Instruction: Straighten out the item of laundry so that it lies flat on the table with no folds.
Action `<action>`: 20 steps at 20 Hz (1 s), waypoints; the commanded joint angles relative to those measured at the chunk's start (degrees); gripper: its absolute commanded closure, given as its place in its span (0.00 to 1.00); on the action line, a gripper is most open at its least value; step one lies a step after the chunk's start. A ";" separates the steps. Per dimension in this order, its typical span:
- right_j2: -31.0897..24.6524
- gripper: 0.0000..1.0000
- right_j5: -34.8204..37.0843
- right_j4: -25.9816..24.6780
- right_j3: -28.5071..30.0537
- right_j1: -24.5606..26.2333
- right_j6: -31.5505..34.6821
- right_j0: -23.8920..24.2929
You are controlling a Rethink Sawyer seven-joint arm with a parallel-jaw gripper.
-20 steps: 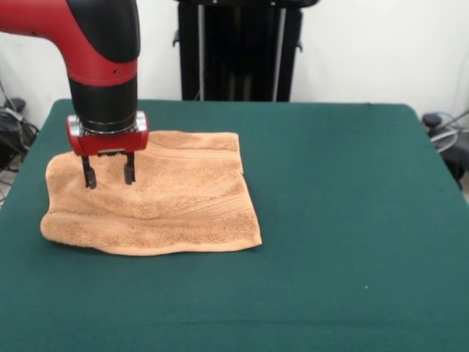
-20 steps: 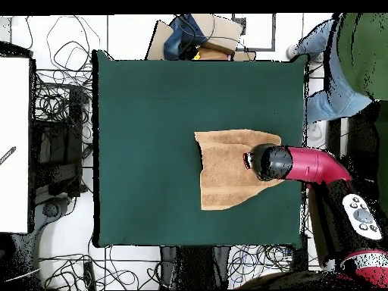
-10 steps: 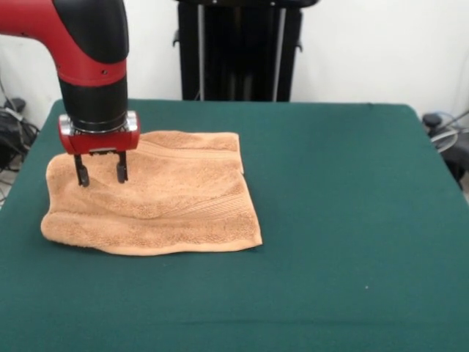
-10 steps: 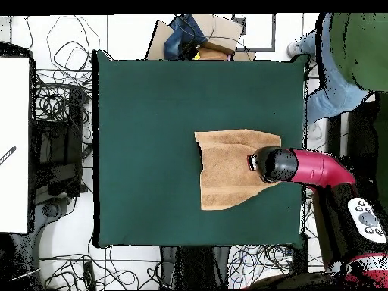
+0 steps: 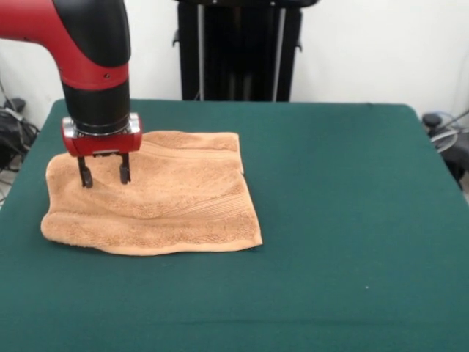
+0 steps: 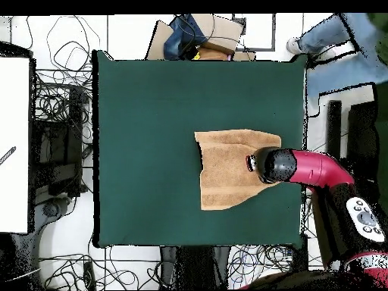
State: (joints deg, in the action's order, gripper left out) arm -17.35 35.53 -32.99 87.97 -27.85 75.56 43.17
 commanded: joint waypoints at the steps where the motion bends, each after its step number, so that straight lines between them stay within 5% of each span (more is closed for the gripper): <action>1: -3.62 0.00 -3.05 -0.13 -0.93 2.43 0.62 -0.10; 6: -3.85 0.00 -2.34 0.56 -1.58 2.75 0.91 -0.31; 7: -3.79 1.00 -2.19 0.66 -1.81 2.80 1.04 -0.40; 20: -2.43 1.00 -3.32 -0.03 -2.79 2.77 3.58 -2.73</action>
State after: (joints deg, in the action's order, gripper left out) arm -17.35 35.54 -32.98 86.89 -27.02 75.56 42.83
